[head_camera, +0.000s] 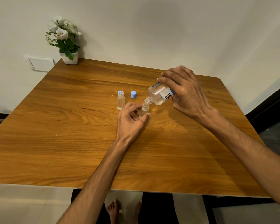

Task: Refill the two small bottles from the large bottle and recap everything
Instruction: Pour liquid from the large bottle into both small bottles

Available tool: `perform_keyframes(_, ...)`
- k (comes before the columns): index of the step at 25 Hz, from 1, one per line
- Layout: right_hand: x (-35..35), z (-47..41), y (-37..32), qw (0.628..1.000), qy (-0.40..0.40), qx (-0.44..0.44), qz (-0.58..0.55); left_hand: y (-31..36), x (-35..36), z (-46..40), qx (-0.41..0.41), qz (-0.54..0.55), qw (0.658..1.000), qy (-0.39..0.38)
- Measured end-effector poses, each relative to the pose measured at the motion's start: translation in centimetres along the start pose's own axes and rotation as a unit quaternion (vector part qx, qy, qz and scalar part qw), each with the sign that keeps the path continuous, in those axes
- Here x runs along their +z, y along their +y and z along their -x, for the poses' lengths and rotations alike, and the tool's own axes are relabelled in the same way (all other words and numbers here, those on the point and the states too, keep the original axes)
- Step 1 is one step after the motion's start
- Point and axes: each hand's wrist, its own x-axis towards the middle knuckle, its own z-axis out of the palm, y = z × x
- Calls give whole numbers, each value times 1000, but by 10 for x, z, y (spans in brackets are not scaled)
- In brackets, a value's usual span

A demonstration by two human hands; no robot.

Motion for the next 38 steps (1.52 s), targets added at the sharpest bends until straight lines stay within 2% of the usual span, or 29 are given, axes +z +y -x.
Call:
perform_keyframes(15,2,-3,3,1000,10,-22,6,1,0,0,-3,-3,1000,4)
perform_keyframes(25,7,8,0,999,27,19,-38,-1,1,0,-13,-15,1000,-2)
perform_keyframes(33,24,29,-17,975,17,170,-139,1,1,0,-6,-5,1000,11)
perform_keyframes(38,43,41,-40,917,12,302,-259,-6,2,-7,-19,-34,999,28)
